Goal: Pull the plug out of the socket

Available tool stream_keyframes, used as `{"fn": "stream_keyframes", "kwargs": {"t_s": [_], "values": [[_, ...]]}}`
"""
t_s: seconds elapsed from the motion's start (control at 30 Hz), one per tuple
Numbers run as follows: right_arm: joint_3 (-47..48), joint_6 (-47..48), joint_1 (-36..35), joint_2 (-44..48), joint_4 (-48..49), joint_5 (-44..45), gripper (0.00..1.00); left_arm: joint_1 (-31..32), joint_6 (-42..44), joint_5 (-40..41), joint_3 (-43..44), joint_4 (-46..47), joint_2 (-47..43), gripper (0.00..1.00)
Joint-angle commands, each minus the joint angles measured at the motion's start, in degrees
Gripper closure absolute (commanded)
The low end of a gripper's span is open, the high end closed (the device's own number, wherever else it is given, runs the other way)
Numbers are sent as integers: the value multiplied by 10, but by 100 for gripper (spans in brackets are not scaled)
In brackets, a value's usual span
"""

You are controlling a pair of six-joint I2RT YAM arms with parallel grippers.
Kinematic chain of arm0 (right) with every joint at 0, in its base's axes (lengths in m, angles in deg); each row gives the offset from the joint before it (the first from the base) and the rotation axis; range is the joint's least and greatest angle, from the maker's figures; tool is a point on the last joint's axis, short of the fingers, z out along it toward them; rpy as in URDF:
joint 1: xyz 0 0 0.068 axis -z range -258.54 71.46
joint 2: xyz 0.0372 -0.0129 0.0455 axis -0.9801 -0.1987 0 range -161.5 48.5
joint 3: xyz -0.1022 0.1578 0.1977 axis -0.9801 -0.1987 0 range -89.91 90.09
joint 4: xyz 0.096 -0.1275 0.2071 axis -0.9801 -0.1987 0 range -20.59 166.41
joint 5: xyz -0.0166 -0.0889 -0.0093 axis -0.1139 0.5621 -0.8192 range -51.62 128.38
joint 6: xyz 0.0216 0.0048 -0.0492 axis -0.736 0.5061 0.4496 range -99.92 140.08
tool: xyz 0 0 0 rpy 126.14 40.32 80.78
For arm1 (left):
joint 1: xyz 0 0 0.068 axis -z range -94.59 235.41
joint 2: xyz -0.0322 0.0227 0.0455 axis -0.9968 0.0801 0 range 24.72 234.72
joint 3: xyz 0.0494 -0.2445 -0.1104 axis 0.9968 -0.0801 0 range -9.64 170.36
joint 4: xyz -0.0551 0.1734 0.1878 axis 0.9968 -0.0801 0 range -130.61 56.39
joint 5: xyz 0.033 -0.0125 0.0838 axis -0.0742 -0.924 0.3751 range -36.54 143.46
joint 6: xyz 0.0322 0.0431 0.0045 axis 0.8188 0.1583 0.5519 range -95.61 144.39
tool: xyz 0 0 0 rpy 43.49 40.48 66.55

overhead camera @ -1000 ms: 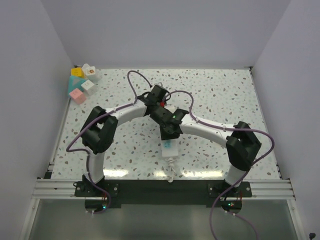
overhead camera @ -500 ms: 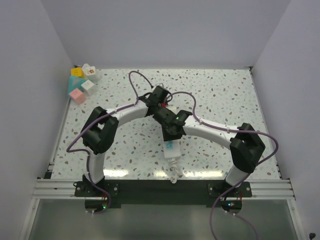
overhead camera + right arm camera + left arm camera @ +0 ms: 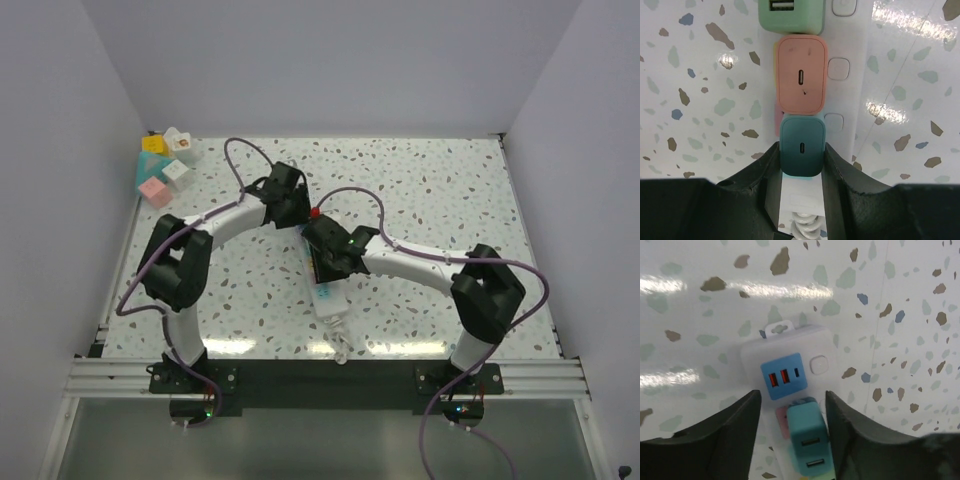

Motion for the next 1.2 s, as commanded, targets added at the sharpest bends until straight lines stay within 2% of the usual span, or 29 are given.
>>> {"fn": "stream_keyframes", "kwargs": {"t_s": [0.0,0.13,0.27,0.37,0.4,0.47,0.5,0.57,0.6,0.7,0.8,1.17], "values": [[4,16,-1,-10,23,-16,100,-24,40,-32,-17,52,-43,36],[18,22,-1,-38,29,-30,100,-26,52,-34,-18,58,-58,23],[26,17,0,-46,31,-27,100,-36,40,-34,-30,59,-104,24],[36,13,5,-45,33,-28,100,-44,33,-51,-98,96,-178,40],[43,13,6,-46,34,-27,100,-49,31,-68,-150,109,-200,58],[50,16,7,-48,31,-31,100,-56,23,-92,-201,143,-262,75],[55,18,7,-48,30,-33,100,-60,21,-114,-249,155,-280,92],[57,24,8,-48,30,-36,100,-63,21,-158,-298,225,-318,100],[56,25,9,-48,30,-38,100,-63,18,-205,-344,250,-324,100],[55,31,10,-47,30,-43,100,-63,2,-306,-404,349,-312,100],[57,34,11,-46,27,-47,100,-62,-18,-360,-433,417,-281,100],[69,37,12,-54,25,-54,100,-50,0,-349,-400,379,-198,100]]}}
